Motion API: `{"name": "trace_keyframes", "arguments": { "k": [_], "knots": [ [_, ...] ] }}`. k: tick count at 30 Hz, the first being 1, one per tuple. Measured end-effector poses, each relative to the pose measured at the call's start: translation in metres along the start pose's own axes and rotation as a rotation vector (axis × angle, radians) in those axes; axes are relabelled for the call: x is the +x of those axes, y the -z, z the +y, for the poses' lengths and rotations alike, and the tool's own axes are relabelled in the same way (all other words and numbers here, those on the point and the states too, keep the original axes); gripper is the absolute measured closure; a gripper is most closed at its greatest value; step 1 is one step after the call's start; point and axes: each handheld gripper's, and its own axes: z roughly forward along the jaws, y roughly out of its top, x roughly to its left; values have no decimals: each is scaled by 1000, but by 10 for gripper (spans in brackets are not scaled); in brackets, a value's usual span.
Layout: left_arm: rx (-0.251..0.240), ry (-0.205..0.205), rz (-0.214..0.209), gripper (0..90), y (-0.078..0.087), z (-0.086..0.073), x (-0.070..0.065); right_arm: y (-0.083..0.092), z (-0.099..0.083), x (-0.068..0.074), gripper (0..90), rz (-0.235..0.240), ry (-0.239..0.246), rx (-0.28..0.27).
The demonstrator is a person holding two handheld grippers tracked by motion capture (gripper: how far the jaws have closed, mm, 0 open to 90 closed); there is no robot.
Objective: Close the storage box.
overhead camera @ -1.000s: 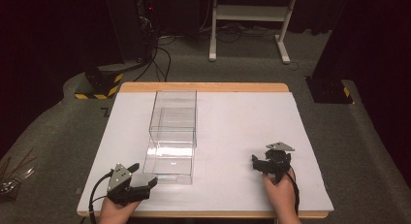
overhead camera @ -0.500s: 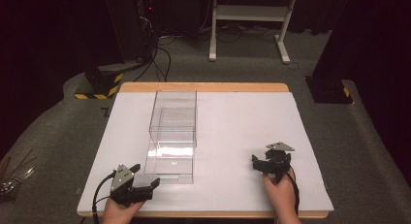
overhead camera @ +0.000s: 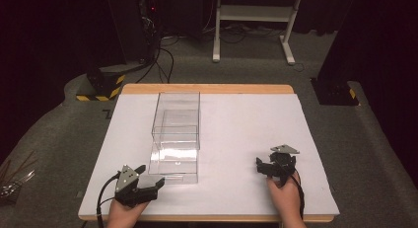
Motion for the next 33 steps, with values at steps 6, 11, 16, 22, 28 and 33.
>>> {"name": "trace_keyframes", "arguments": {
  "k": [6,11,16,22,28,33],
  "knots": [
    [2,1,15,153,-6,3,3,0,0,0,128,0,0,0],
    [6,-1,25,158,-8,5,6,0,0,0,128,0,0,0],
    [12,7,37,158,-9,6,11,0,0,0,128,0,0,0],
    [25,1,36,158,-11,10,13,0,0,0,128,0,0,0],
    [19,10,36,158,-16,15,14,0,0,0,128,0,0,0],
    [20,7,45,159,-20,19,15,0,0,0,128,1,-1,0]
  ]
}}
